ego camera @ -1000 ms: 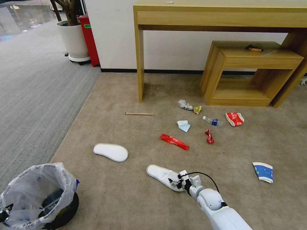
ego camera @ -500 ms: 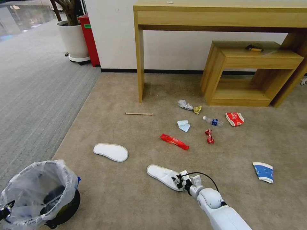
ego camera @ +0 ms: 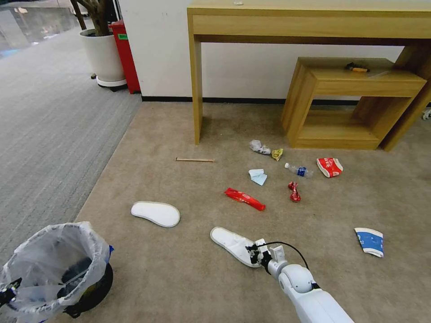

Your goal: Pick up the trash bin and place the garbage on the floor into it.

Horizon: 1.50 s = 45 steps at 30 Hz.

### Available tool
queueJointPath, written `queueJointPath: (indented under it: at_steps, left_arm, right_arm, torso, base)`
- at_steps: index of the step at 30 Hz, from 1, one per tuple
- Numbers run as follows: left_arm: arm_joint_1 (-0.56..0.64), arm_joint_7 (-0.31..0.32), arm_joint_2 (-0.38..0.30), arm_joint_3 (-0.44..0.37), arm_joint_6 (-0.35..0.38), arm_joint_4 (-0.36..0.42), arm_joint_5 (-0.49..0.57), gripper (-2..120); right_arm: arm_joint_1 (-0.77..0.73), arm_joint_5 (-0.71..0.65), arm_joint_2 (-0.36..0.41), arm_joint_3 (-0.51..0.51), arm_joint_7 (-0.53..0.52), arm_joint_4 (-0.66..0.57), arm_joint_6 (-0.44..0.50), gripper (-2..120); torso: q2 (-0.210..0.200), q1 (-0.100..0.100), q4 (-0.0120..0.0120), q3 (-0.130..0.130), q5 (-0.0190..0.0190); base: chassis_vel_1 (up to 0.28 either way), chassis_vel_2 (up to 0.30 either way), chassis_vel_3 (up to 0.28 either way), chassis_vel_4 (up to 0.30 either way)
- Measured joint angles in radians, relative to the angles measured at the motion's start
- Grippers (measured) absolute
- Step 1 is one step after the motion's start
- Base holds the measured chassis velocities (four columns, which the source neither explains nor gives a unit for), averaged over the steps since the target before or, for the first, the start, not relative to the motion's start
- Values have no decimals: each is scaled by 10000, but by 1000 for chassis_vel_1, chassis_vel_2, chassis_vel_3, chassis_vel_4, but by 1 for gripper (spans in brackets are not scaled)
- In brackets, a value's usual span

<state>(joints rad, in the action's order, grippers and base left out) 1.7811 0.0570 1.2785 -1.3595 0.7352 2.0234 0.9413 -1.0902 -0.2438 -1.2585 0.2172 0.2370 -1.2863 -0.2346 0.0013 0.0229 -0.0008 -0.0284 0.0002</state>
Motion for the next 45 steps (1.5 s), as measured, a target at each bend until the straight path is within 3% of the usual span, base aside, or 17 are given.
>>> queueJointPath:
  at_steps: [8,15,18,21,24,27,32,35,45]
  left_arm:
    - [27,28,101,37,0,227,-81,0]
    - [-19,65,360,323,3,553,-387,0]
    - [-90,154,478,614,3,737,-608,0]
    - [-259,272,533,777,4,745,-742,0]
    - [-416,387,577,873,4,744,-805,0]
    - [-700,754,641,1140,5,763,-851,0]
    - [-814,982,632,1304,5,832,-904,0]
    - [-959,1201,474,1476,5,913,-1040,0]
    - [-1125,1487,201,1765,4,1227,-1066,0]
  right_arm:
    - [27,-547,408,181,-3,-1851,42,0]
    - [729,-1735,769,-353,-27,-3590,-343,0]
    - [1772,-2751,967,-1387,52,-4639,-581,0]
    - [2788,-3327,794,-2372,214,-4930,-619,0]
    - [3562,-3728,534,-3099,249,-4968,-615,0]
    - [5080,-4695,-397,-4839,267,-4656,-542,0]
    - [5684,-4932,-1083,-5944,297,-4112,-492,0]
    - [6021,-4692,-2004,-7211,331,-2955,26,0]
    - [6398,-4494,-3479,-8434,293,-1488,319,0]
  torso:
    - [0,0,-2,0,1]
    - [0,0,1,0,0]
    - [1,0,-3,0,0]
    - [0,0,-4,0,-4]
    - [0,0,2,0,-2]
    - [0,0,3,-1,-5]
    - [0,0,-1,-1,-4]
    - [0,0,-2,-1,-6]
    - [0,0,2,0,-4]
  base:
    - [0,0,0,0]
    - [0,0,0,0]
    - [0,0,0,0]
    - [0,0,0,0]
    - [0,0,0,0]
    - [0,0,0,0]
    - [0,0,0,0]
    - [0,0,0,0]
    - [0,0,0,0]
